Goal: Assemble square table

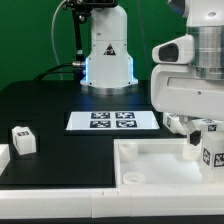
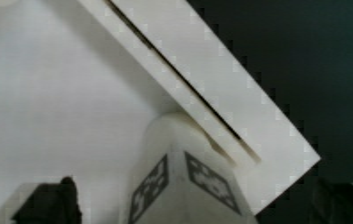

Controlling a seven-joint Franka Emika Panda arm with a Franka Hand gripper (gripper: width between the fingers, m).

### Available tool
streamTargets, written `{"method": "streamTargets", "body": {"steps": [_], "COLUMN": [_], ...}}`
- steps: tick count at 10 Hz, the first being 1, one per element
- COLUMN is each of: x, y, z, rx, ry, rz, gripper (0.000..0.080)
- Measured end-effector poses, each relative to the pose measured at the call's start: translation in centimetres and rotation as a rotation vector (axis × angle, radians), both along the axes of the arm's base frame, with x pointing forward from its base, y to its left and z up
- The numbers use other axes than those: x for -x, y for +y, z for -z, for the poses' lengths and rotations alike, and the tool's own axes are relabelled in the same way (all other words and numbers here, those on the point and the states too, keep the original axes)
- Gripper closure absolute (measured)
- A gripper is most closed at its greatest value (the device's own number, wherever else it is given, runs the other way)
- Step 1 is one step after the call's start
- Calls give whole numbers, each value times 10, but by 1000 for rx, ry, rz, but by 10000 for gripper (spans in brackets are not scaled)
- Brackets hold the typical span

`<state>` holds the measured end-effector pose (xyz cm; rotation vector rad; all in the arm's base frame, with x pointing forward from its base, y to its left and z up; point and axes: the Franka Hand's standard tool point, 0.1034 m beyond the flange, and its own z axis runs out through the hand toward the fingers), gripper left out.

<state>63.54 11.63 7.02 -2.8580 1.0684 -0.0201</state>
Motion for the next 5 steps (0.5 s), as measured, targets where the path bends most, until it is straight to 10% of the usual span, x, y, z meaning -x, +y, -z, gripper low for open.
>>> {"method": "streamTargets", "body": {"steps": [5], "x": [-8], "y": [-16], "z": [0], "rx": [69], "ry": [-65], "rz": [-602], "gripper": [150]}}
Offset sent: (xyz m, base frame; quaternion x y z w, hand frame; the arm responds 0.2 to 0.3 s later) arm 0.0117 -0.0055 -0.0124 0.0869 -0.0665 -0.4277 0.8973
